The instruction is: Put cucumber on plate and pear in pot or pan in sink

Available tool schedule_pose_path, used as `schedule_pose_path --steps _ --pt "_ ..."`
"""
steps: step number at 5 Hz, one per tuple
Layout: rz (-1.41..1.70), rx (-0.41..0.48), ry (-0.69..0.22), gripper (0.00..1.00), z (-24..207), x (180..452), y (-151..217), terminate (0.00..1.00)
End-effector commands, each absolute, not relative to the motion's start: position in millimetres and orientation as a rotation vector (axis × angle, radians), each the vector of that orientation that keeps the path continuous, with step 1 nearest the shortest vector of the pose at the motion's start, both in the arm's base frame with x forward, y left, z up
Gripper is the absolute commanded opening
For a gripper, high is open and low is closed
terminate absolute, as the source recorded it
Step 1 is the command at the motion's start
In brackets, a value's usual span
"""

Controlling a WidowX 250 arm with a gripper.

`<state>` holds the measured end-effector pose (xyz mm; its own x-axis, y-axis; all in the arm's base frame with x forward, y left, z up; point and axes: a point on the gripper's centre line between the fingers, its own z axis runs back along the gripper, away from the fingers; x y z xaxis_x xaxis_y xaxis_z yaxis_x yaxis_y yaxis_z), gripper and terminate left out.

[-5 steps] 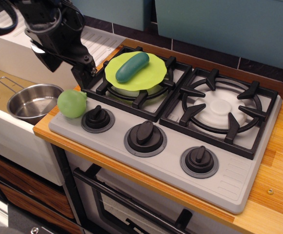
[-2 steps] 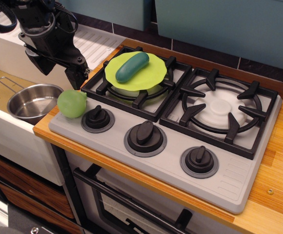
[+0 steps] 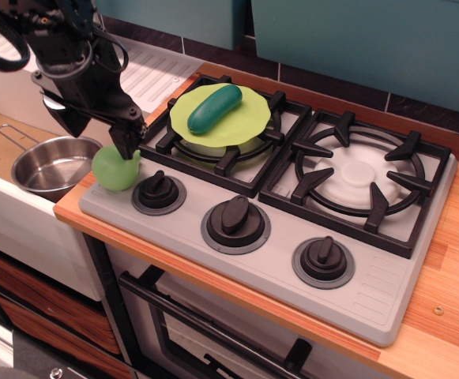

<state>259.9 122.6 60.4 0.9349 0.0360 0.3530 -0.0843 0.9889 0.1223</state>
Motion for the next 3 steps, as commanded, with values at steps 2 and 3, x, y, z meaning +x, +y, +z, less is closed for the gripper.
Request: schedule_pose_path --steps 2,3 --pt "0.100 0.115 -0.380 1.00 54.0 264.3 108.6 0.00" --pt "0.094 0.099 -0.383 1.00 50.1 260.7 110.0 0.00"
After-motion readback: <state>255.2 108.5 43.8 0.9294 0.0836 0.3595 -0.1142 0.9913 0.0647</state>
